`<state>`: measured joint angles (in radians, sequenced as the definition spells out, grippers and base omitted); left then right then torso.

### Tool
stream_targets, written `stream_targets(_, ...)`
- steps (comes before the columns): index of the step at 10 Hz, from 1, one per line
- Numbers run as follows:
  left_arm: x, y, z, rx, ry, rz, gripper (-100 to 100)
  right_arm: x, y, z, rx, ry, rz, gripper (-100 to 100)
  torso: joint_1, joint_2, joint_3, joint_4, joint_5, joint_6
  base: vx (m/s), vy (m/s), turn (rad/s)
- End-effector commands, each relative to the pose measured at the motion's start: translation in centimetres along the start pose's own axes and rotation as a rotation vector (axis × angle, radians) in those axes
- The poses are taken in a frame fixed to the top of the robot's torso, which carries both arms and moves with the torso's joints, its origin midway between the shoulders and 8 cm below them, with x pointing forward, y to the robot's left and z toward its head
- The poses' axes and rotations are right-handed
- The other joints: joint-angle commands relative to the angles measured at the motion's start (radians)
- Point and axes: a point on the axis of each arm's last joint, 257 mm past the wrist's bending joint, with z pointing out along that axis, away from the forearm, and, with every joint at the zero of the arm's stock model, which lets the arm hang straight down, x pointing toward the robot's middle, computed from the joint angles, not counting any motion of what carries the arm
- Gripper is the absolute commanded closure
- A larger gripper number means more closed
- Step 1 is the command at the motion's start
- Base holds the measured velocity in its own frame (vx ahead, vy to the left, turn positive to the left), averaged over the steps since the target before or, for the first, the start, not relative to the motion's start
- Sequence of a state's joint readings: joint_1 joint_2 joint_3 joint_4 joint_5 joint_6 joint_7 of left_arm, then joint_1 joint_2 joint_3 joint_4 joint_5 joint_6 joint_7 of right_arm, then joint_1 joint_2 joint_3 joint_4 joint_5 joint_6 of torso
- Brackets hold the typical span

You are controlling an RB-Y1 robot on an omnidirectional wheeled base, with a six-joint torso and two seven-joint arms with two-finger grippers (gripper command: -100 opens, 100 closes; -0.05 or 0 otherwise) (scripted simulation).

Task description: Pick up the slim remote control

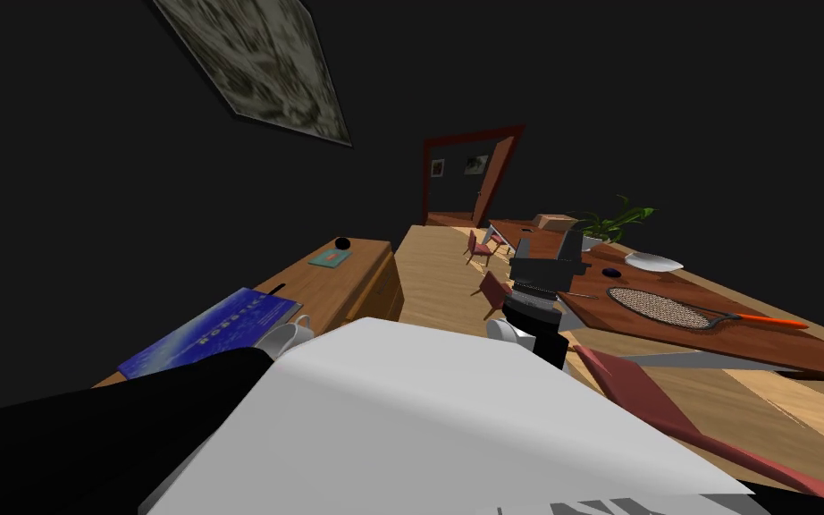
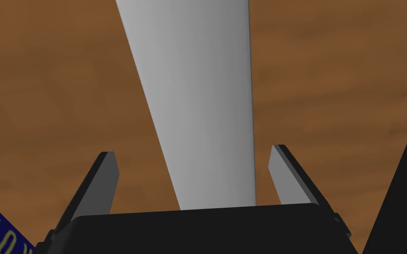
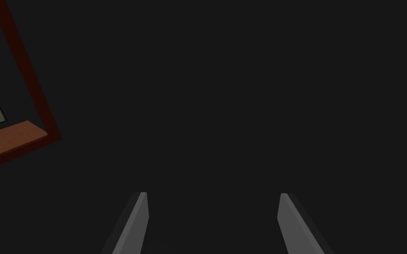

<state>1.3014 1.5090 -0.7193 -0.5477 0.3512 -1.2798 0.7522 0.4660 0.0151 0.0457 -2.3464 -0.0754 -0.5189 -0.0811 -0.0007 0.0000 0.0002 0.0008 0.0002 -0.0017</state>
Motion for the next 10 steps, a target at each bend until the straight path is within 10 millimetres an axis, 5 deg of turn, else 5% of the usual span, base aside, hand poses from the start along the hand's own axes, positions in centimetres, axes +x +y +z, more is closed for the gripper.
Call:
stream_targets(1,0.4,0.3,0.4,0.0,0.001,-0.002,-100,0.0,0.0,0.0,0.0,0.0,0.0,0,0.0,0.0,0.0,0.0,0.0,0.0,0.023,0.015,-0.002)
stream_targets(2,0.3,0.2,0.3,0.001,0.003,-0.003,-100,0.0,0.0,0.0,0.0,0.0,0.0,0,-0.001,0.001,0.0,0.0,0.0,0.0,0.007,0.004,0.001)
stream_targets(3,0.3,0.2,0.3,0.0,0.002,-0.002,100,0.0,0.0,0.0,0.0,0.0,0.0,0,-0.002,0.002,0.001,0.0,-0.001,0.0,0.0,0.003,0.014)
stream_targets(7,0.4,0.2,0.3,-0.001,0.002,-0.004,100,0.0,0.0,0.0,0.0,0.0,0.0,0,-0.003,0.002,0.001,0.001,-0.001,0.001,0.0,0.0,0.0)
stream_targets(8,0.4,0.2,0.3,-0.001,0.002,-0.004,0,0.0,0.0,0.0,0.0,0.0,0.0,0,-0.003,0.002,0.001,0.001,-0.001,0.001,0.0,0.0,0.0)
stream_targets(9,-0.3,-0.4,-0.7,0.0,0.0,0.001,100,0.0,0.0,0.0,0.0,0.0,0.0,0,-0.003,0.002,0.001,0.001,-0.001,0.001,-0.026,-0.019,0.028)
stream_targets(10,-0.6,-0.8,-1.2,0.0,0.0,0.003,100,0.0,0.0,0.0,0.0,0.0,0.0,0,-0.004,0.003,0.002,0.0,-0.002,0.001,-0.048,-0.033,0.028)
